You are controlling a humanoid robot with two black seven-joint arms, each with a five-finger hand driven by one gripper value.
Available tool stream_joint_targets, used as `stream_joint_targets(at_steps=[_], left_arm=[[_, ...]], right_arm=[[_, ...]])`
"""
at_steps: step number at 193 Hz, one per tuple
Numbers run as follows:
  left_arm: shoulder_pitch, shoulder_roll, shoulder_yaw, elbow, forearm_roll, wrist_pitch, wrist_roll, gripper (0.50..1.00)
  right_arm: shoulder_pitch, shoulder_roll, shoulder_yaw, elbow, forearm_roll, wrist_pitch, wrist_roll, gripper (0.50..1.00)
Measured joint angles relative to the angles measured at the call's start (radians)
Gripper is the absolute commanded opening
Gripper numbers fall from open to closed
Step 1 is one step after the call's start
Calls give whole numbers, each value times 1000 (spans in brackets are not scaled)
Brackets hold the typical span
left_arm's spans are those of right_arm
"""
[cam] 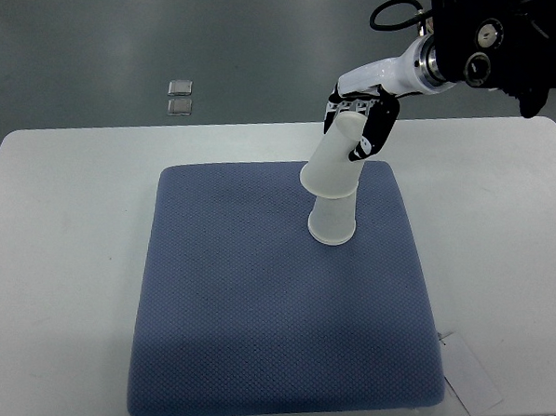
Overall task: Stack paper cups
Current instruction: 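Lower the held cup onto the cup on the pad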
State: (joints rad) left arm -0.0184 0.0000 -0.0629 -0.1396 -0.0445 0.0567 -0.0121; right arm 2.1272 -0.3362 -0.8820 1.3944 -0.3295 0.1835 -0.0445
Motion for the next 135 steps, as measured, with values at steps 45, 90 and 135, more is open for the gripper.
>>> stream_joint_targets(at_steps=[45, 90, 135], left_arm=[[0, 0, 0, 0, 0, 0, 0, 1000], [0, 0, 0, 0, 0, 0, 0, 1000], [0, 0, 0, 0, 0, 0, 0, 1000]], right_arm=[[-10, 0, 0, -1, 0, -6, 0, 693], [-19, 0, 1, -2, 0, -13, 0, 703], [-31, 3, 1, -2, -1, -24, 0, 746]])
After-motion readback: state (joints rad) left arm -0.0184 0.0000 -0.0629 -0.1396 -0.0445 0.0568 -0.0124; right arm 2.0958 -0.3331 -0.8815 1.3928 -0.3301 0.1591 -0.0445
